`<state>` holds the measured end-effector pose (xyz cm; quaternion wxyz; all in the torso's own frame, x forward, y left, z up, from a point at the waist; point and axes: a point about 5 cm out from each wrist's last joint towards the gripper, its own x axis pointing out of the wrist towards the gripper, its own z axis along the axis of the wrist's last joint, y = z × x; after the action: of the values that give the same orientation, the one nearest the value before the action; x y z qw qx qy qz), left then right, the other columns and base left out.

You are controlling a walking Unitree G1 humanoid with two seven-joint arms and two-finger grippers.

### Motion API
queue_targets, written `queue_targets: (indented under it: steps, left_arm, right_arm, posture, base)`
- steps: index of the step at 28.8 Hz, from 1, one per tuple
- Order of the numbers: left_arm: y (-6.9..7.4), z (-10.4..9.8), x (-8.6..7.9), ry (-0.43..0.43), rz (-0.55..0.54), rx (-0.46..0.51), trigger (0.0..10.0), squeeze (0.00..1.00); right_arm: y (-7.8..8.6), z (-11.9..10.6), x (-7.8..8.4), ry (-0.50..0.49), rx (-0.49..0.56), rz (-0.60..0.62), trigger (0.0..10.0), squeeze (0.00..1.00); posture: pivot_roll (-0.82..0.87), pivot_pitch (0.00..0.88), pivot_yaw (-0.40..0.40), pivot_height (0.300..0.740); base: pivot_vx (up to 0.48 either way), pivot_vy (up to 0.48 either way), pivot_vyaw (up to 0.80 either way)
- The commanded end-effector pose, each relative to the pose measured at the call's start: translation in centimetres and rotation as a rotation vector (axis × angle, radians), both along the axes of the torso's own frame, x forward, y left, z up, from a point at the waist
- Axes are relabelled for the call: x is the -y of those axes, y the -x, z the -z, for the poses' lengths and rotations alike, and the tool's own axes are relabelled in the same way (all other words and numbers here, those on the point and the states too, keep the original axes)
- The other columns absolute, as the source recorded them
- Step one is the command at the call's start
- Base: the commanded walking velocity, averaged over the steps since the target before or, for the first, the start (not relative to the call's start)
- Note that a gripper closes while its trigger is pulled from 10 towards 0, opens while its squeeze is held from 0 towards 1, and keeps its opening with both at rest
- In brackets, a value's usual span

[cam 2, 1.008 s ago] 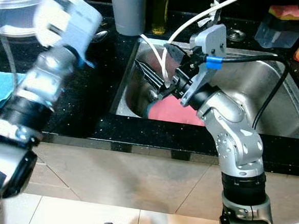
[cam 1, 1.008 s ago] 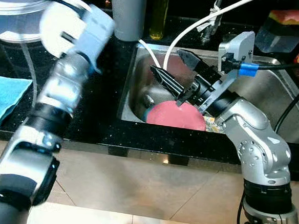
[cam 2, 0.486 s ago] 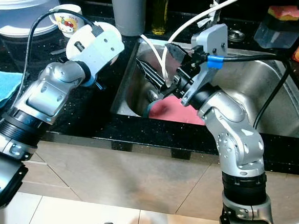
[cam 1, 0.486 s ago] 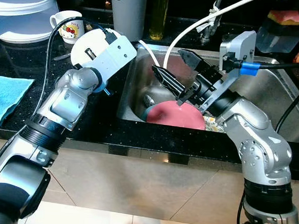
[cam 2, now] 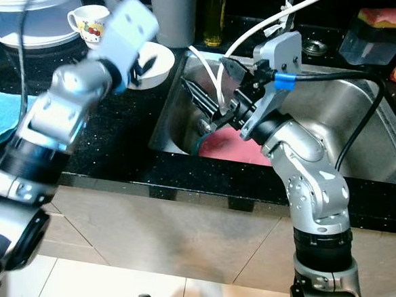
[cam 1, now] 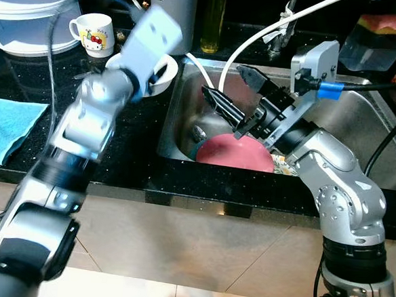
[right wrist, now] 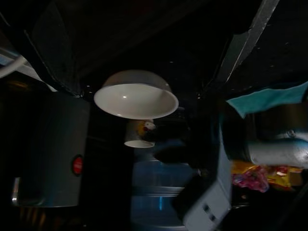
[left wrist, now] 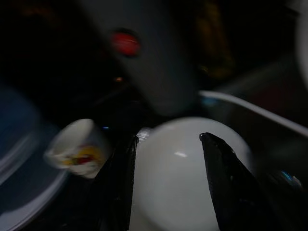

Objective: Kitchen organization

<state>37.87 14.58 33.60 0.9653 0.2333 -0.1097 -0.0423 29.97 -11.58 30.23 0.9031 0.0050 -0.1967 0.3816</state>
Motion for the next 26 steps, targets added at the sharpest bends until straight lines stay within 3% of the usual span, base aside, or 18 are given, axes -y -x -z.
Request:
queue_targets:
  steps: [1,3,4,7,9,10,11,12,18,19,26]
  left_arm:
    - [-0.4,0.8,-0.6,0.03,-0.041,-0.045,10.0,0.0]
    - [-1.1,1.6,-2.1,0.138,-0.135,-0.107,10.0,0.0]
    - [-1.1,1.6,-2.1,0.138,-0.135,-0.107,10.0,0.0]
    - [-2.1,3.6,-4.0,0.33,-0.254,-0.202,10.0,0.0]
    - [-2.2,4.2,-4.3,0.379,-0.273,-0.233,10.0,0.0]
    - [-2.5,5.1,-4.7,0.491,-0.305,-0.281,10.0,0.0]
    - [-2.5,5.1,-4.7,0.491,-0.305,-0.281,10.0,0.0]
    - [-2.7,5.2,-5.0,0.563,-0.324,-0.288,10.0,0.0]
    - [-2.9,4.8,-5.0,0.635,-0.325,-0.293,10.0,0.01]
    - [-3.0,4.7,-5.0,0.643,-0.322,-0.288,10.0,1.0]
    - [-3.1,3.9,-4.6,0.723,-0.28,-0.25,10.0,1.0]
  right_arm:
    - [0.3,-0.3,-0.2,-0.001,0.016,-0.014,10.0,0.0]
    - [0.3,-0.3,-0.3,-0.002,0.017,-0.014,10.0,0.0]
    - [0.3,-0.3,-0.3,-0.002,0.017,-0.014,10.0,0.0]
    - [0.3,-0.2,-0.4,-0.005,0.015,-0.013,10.0,0.0]
    - [0.3,-0.1,-0.4,-0.006,0.014,-0.014,10.0,0.0]
    - [0.3,-0.1,-0.5,-0.008,0.013,-0.015,10.0,0.0]
    - [0.3,-0.1,-0.5,-0.008,0.013,-0.015,10.0,0.0]
    - [0.3,-0.1,-0.5,-0.009,0.013,-0.016,10.0,0.0]
    - [0.4,-0.2,-0.5,-0.007,0.013,-0.018,10.0,0.0]
    - [0.4,-0.2,-0.5,-0.007,0.013,-0.019,10.0,0.0]
    - [0.4,-0.2,-0.7,-0.009,0.012,-0.024,10.0,0.0]
  posture:
    - [0.14,0.097,0.032,0.74]
    - [0.14,0.097,0.032,0.74]
    - [0.14,0.097,0.032,0.74]
    - [0.14,0.097,0.031,0.74]
    - [0.14,0.097,0.031,0.74]
    - [0.13,0.098,0.03,0.74]
    - [0.13,0.098,0.03,0.74]
    - [0.13,0.098,0.029,0.74]
    - [0.13,0.098,0.026,0.74]
    - [0.13,0.099,0.026,0.74]
    - [0.13,0.099,0.023,0.74]
  base:
    - [0.0,0.0,0.0]
    - [0.0,0.0,0.0]
    - [0.0,0.0,0.0]
    - [0.0,0.0,0.0]
    - [0.0,0.0,0.0]
    - [0.0,0.0,0.0]
    - [0.0,0.0,0.0]
    - [0.0,0.0,0.0]
    - [0.0,0.0,0.0]
    - [0.0,0.0,0.0]
    - [0.0,0.0,0.0]
